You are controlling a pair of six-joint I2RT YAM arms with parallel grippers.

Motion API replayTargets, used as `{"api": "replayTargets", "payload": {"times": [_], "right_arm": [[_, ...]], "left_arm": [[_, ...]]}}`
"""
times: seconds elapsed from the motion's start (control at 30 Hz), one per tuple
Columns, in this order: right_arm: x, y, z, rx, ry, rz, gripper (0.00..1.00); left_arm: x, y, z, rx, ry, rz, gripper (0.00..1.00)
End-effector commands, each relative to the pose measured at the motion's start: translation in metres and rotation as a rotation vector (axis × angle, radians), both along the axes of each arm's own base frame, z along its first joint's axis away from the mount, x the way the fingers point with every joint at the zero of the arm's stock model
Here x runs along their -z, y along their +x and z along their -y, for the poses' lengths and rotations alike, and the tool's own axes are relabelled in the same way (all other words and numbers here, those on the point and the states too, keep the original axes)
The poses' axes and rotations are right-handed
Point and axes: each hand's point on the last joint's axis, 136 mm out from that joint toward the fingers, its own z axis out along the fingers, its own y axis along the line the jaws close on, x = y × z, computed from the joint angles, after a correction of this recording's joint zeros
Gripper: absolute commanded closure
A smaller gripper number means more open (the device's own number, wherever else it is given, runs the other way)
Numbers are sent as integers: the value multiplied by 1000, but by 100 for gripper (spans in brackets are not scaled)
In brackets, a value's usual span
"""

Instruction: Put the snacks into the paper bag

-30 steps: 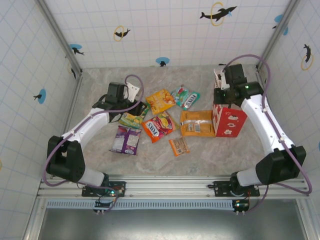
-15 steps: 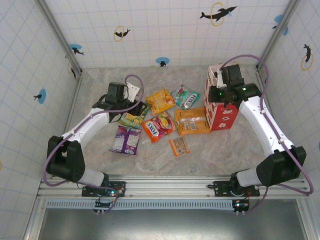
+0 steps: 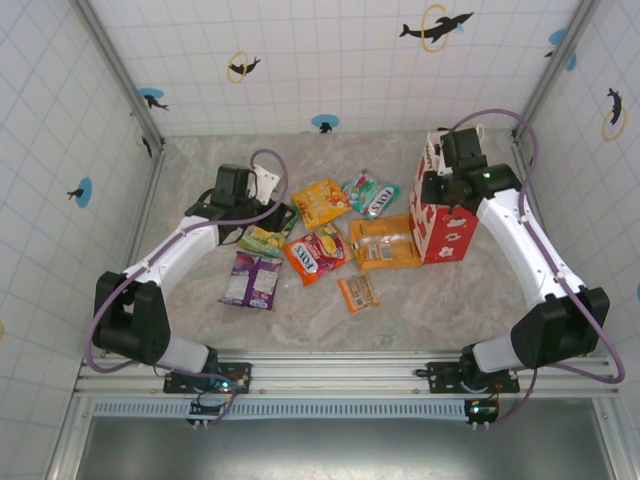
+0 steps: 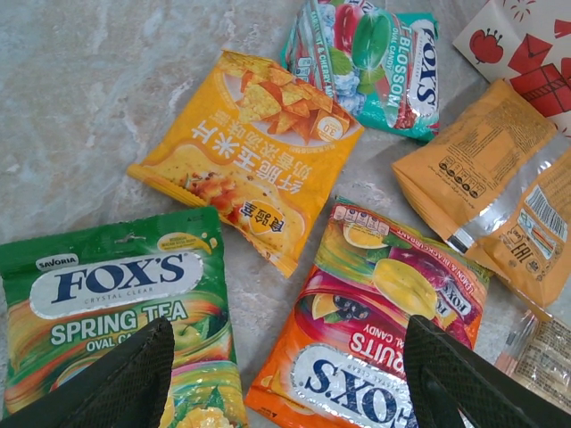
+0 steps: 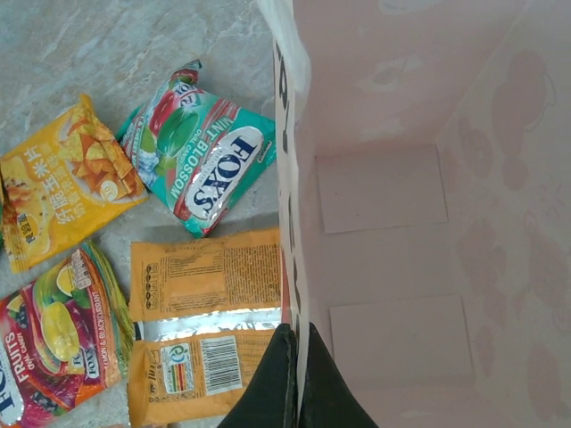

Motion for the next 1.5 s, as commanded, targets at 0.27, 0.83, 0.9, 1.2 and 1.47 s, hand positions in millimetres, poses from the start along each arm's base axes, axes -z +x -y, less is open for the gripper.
{"api": "replayTargets", "payload": {"times": [0.27,0.83,0.9,1.2,1.47], "right_arm": [[-15,-1,25,78,-80,-6,100],[-25,-3,20,40,-27,38,57],[-29,-5,18,24,-4,55,50],[-43,-7,15,-6,67,120,41],[-75,-16,18,-10,87,211,39]], "left_arm": [[-15,-2,5,20,-23,26,30],[-17,-1,6,21,-30,28,30],[-17,-1,7,24,-31,29,30],[-21,-2,8,27,-44,34,30],[-24,-10,23,58,-95,6,31]]}}
